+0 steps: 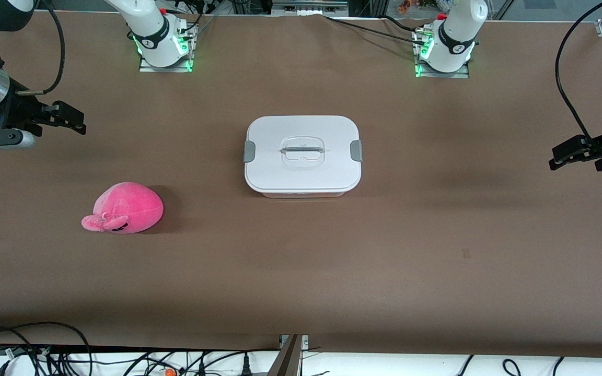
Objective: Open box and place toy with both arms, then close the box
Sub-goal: 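Move the left gripper toward the white lid's handle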
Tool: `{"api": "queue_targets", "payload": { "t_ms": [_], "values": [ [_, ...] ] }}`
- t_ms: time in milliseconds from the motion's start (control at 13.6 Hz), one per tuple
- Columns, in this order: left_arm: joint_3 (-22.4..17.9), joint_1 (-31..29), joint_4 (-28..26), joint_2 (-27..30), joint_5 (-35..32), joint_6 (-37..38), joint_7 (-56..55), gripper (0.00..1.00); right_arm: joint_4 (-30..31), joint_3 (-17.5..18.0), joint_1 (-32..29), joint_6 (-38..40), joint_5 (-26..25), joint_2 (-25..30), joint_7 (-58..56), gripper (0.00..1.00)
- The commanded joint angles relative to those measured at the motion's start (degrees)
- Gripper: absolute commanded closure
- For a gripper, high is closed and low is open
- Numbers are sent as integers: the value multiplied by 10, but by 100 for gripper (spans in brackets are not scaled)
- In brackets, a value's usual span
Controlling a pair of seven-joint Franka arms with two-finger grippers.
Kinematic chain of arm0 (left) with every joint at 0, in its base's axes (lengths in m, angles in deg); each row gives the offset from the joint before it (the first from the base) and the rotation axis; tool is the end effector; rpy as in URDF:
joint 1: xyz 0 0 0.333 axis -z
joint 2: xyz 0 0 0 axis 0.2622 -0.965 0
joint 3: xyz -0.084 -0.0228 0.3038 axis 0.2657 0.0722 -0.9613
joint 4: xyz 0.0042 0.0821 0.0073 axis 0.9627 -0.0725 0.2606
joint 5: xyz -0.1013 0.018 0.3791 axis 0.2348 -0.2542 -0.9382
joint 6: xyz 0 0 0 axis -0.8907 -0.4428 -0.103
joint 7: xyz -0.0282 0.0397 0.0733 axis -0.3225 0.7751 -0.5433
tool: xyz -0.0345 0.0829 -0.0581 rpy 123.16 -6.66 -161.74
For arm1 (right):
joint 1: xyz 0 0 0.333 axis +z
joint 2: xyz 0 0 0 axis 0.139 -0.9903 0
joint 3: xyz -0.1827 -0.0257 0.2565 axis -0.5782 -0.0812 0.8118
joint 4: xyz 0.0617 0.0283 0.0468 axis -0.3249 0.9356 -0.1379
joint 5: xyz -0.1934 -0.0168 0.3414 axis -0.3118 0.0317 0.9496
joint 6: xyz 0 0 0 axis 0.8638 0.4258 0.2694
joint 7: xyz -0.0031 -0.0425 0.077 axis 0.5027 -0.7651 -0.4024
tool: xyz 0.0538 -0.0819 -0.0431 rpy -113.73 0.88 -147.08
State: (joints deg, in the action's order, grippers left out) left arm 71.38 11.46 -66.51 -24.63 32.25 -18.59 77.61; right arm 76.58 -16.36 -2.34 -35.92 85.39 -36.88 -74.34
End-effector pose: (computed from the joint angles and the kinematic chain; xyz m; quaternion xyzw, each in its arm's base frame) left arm 0.6064 0.0366 0.5823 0.9999 0.0089 0.0074 0.0060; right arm 0.5579 0.0289 0.5743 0.9988 0.0300 -0.0395 0.0012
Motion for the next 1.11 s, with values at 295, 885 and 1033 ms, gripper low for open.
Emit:
{"api": "queue_targets", "payload": {
  "t_ms": [295, 885, 1033],
  "values": [
    [3, 3, 10, -3, 14, 5, -5, 0, -19, 4, -2, 15, -5, -6, -4, 0],
    [88, 52, 9, -25, 15, 15, 1, 0, -19, 3, -2, 9, -4, -6, -4, 0],
    [125, 65, 9, -37, 14, 17, 1, 0, -19, 2, -2, 9, -7, -6, -4, 0]
  ]
}}
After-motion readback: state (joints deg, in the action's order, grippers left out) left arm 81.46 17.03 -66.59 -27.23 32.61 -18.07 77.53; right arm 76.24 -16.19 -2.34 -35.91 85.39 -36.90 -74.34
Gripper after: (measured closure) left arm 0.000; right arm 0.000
